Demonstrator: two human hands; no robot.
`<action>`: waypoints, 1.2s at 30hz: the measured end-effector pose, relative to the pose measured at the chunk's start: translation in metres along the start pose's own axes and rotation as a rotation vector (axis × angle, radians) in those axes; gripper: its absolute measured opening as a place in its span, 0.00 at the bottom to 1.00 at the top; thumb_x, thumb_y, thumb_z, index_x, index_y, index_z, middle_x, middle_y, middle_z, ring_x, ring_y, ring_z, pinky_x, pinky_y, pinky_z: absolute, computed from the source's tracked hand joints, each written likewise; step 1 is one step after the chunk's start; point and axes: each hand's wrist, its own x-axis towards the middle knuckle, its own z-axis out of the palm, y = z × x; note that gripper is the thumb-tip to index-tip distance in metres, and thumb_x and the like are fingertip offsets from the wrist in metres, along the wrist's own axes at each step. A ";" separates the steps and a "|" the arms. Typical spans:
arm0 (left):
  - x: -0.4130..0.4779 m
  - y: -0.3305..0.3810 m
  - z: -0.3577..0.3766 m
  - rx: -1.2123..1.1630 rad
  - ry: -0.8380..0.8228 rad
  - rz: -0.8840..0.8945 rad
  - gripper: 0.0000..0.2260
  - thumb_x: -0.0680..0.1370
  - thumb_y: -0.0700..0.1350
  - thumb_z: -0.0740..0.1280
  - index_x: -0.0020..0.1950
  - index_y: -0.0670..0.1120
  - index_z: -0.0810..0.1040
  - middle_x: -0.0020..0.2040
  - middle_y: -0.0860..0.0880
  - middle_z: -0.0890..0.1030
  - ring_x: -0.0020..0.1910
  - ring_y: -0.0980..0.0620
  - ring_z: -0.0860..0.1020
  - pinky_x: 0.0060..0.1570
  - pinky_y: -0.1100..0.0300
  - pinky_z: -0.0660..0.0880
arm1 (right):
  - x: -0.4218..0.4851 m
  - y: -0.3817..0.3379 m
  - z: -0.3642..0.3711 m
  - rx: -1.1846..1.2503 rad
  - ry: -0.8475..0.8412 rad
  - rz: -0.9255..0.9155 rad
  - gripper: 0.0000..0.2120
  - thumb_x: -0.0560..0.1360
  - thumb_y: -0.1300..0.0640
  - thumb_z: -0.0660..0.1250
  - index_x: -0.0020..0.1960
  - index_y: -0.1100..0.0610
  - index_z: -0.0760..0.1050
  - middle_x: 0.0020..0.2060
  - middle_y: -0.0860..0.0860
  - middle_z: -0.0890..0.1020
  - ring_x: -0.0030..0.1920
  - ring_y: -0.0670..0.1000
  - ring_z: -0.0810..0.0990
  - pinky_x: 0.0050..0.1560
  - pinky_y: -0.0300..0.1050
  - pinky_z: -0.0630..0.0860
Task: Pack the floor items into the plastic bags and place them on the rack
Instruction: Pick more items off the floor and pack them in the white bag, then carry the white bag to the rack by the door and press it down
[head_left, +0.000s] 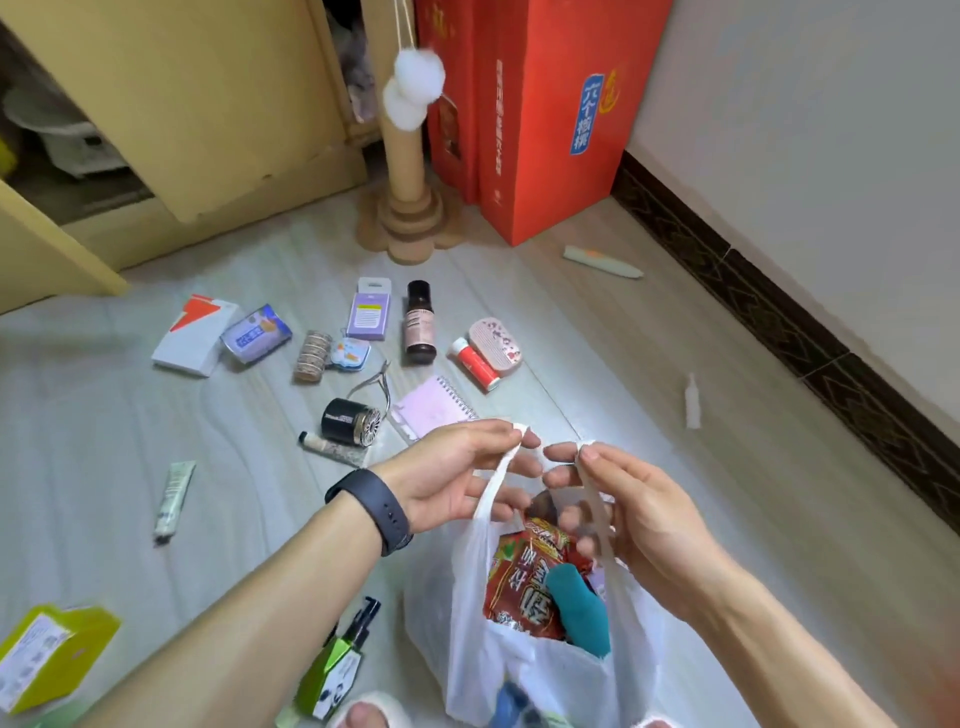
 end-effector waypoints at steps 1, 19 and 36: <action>-0.004 0.005 0.000 -0.019 0.016 -0.013 0.09 0.81 0.46 0.63 0.58 0.45 0.78 0.43 0.48 0.83 0.33 0.48 0.80 0.32 0.59 0.78 | 0.001 -0.004 0.003 0.015 -0.001 0.040 0.12 0.80 0.51 0.63 0.53 0.53 0.84 0.44 0.53 0.83 0.33 0.50 0.79 0.28 0.41 0.74; -0.392 0.277 0.056 -0.042 0.416 -0.168 0.08 0.79 0.44 0.64 0.56 0.45 0.80 0.39 0.46 0.85 0.31 0.52 0.82 0.36 0.62 0.77 | -0.194 -0.384 0.211 -0.284 0.024 0.259 0.13 0.84 0.53 0.57 0.60 0.55 0.79 0.49 0.53 0.87 0.28 0.48 0.77 0.32 0.39 0.65; -0.788 0.399 0.087 -0.392 0.976 0.416 0.03 0.74 0.39 0.69 0.43 0.41 0.81 0.26 0.51 0.75 0.25 0.53 0.76 0.31 0.61 0.74 | -0.338 -0.614 0.476 -0.314 -0.494 -0.153 0.13 0.83 0.52 0.60 0.58 0.57 0.81 0.52 0.52 0.86 0.32 0.48 0.81 0.27 0.35 0.70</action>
